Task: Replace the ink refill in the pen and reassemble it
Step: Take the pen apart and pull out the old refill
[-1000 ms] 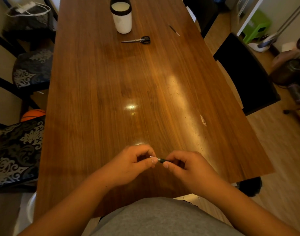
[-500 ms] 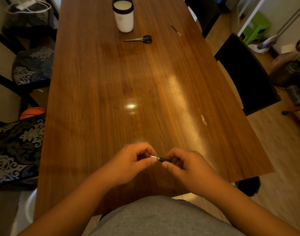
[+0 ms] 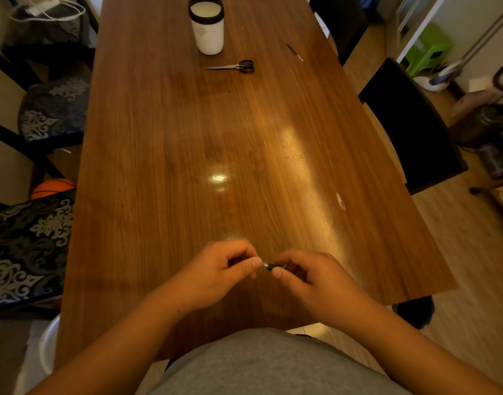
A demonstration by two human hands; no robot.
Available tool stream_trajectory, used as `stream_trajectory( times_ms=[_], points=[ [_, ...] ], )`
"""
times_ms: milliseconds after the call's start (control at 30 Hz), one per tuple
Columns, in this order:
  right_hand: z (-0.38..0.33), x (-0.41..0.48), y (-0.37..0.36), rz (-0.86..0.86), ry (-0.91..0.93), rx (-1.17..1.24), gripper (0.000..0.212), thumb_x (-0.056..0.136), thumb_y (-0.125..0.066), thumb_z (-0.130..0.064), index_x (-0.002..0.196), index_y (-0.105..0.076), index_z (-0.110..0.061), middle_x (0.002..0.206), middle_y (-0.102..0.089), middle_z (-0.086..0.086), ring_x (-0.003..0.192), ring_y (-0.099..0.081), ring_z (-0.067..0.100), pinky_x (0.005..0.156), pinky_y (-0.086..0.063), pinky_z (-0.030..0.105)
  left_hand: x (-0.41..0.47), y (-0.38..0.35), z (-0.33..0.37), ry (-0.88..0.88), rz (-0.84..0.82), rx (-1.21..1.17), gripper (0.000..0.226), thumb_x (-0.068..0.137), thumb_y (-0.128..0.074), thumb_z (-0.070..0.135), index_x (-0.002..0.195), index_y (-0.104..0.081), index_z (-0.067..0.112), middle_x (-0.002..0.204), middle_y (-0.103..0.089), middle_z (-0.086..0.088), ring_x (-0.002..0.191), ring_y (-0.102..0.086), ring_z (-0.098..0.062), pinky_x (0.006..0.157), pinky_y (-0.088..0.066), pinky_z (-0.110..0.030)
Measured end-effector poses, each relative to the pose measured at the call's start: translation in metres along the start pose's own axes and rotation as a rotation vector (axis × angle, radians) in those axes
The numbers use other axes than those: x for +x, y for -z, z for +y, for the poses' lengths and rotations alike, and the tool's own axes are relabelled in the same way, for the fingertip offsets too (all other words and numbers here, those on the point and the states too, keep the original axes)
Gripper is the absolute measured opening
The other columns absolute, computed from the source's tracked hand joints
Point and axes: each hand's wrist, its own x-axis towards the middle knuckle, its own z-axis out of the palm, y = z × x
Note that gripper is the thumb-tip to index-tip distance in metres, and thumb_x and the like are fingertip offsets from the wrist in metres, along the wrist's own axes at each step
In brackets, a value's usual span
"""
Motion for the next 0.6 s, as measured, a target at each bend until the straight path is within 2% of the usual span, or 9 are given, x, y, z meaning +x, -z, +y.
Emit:
stream_trajectory(
  times_ms=[100, 333, 467, 600],
  points=[
    [0.001, 0.001, 0.0, 0.003, 0.005, -0.019, 0.02, 0.091, -0.054, -0.047, 0.096, -0.067, -0.033, 0.074, -0.059, -0.015, 0.069, -0.052, 0.0, 0.06, -0.037, 0.018, 0.001, 0.001, 0.0, 0.009, 0.004, 0.014, 0.014, 0.086, -0.052, 0.055, 0.088, -0.062, 0.046, 0.085, -0.07, 0.015, 0.079, -0.066, -0.01, 0.07, -0.055, -0.036],
    [0.003, 0.001, -0.001, 0.012, -0.014, -0.012, 0.016, 0.09, -0.056, -0.044, 0.09, -0.067, -0.031, 0.071, -0.058, -0.013, 0.067, -0.052, 0.002, 0.058, -0.039, 0.02, 0.0, 0.002, -0.009, 0.045, 0.031, -0.038, 0.012, 0.083, -0.061, 0.051, 0.092, -0.065, 0.044, 0.085, -0.071, 0.011, 0.079, -0.067, -0.009, 0.07, -0.056, -0.033],
    [0.005, 0.001, -0.002, 0.008, -0.027, -0.023, 0.017, 0.091, -0.057, -0.042, 0.091, -0.067, -0.029, 0.074, -0.059, -0.013, 0.07, -0.052, 0.002, 0.058, -0.039, 0.018, 0.001, 0.003, -0.014, 0.082, 0.037, -0.05, 0.01, 0.083, -0.067, 0.04, 0.093, -0.067, 0.042, 0.086, -0.069, 0.011, 0.079, -0.066, -0.011, 0.069, -0.055, -0.03],
    [0.007, 0.0, -0.003, 0.007, -0.046, -0.044, 0.017, 0.091, -0.057, -0.04, 0.09, -0.068, -0.027, 0.073, -0.06, -0.011, 0.069, -0.052, 0.002, 0.057, -0.038, 0.018, 0.0, 0.003, -0.018, 0.12, 0.071, -0.097, 0.014, 0.085, -0.07, 0.027, 0.093, -0.068, 0.038, 0.087, -0.07, 0.004, 0.082, -0.068, -0.019, 0.073, -0.056, -0.036]
  ],
)
